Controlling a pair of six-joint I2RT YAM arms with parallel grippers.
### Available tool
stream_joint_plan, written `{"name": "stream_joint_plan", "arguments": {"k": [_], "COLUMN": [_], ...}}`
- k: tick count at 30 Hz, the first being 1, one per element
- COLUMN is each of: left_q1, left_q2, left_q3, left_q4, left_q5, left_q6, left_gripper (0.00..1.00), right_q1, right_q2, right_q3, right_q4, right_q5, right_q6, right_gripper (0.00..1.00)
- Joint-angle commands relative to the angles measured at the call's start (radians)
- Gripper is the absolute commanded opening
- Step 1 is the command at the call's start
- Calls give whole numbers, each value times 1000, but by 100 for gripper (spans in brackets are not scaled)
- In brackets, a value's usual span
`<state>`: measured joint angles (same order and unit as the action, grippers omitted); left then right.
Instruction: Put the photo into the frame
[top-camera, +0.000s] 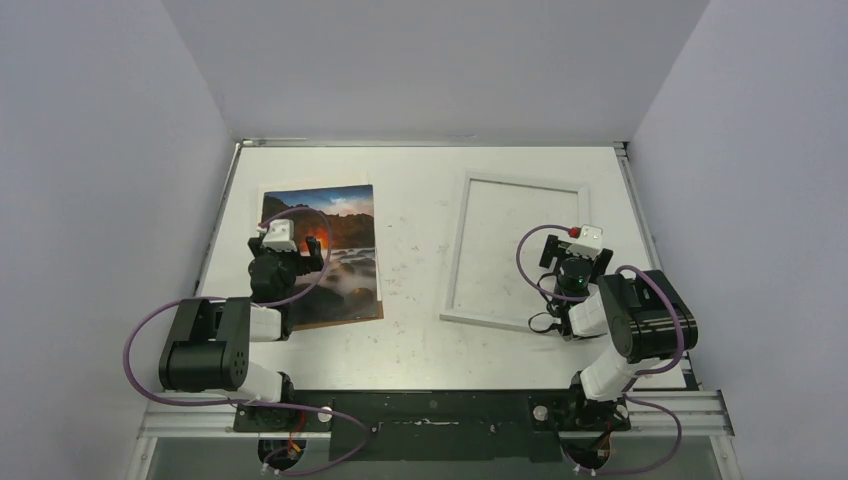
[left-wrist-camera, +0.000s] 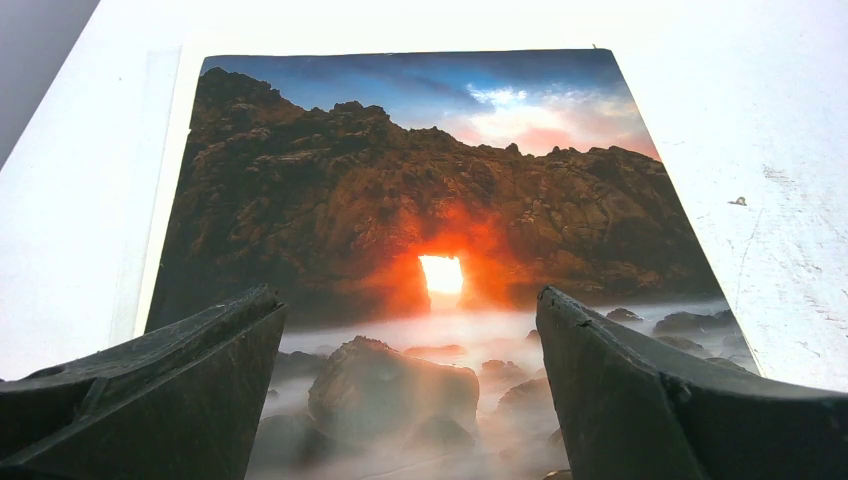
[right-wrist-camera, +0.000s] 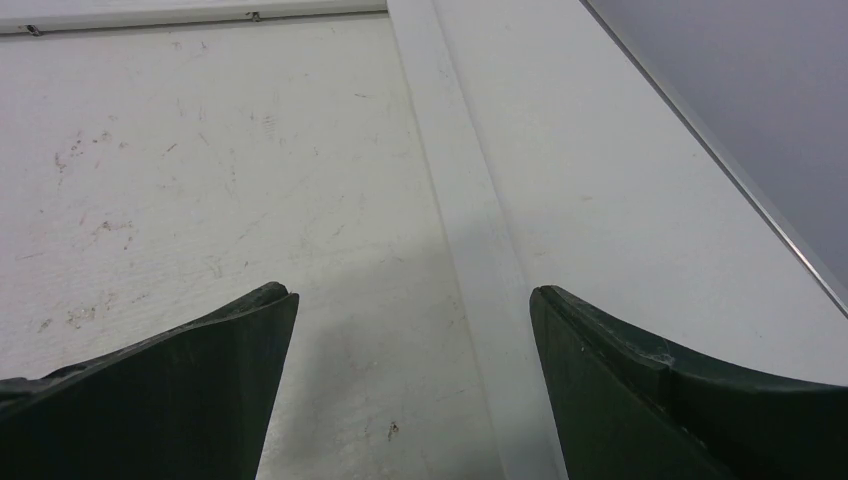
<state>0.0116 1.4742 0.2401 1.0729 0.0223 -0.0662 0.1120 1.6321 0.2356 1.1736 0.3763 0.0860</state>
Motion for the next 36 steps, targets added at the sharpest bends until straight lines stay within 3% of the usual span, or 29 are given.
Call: {"name": "stream_joint_plan", "arguments": {"k": [1, 14, 17, 19, 21, 25, 27, 29, 32, 36], "left_q1": [-4, -4, 10, 30, 49, 80, 94, 105, 127, 156], "left_q2": [-5, -7, -39, -75, -100, -114, -128, -146, -157, -145], "left_q3": [14, 12, 49, 130, 231, 426, 491, 543, 621, 722], "left_q4": [40, 41, -43, -238, -417, -694, -787, -864, -968, -1132], "left_q5": [-15, -3, 18, 37, 43, 104, 142, 161, 188, 233], "left_q6": [-1, -2, -12, -31, -46, -31, -26, -26, -49, -76], "left_gripper": [96, 96, 96, 96, 96, 96, 96, 96, 96, 96], "right_q1": [-3, -3, 5, 32, 56, 48, 40, 38, 26, 22], "right_q2": [-18, -34, -102, -148, -194, -324, -348, -330, -265, -125], "right_q3": [4, 7, 76, 158, 188, 270, 361, 472, 613, 855], "right_q4": [67, 57, -120, -291, -355, -562, -684, -809, -952, -1274], "right_q5": [-13, 2, 9, 11, 36, 59, -64, -161, -207, -288], "right_q6": [-3, 2, -5, -31, -28, 201, 232, 226, 395, 454], "right_gripper": [90, 90, 90, 90, 90, 90, 90, 90, 90, 90]}}
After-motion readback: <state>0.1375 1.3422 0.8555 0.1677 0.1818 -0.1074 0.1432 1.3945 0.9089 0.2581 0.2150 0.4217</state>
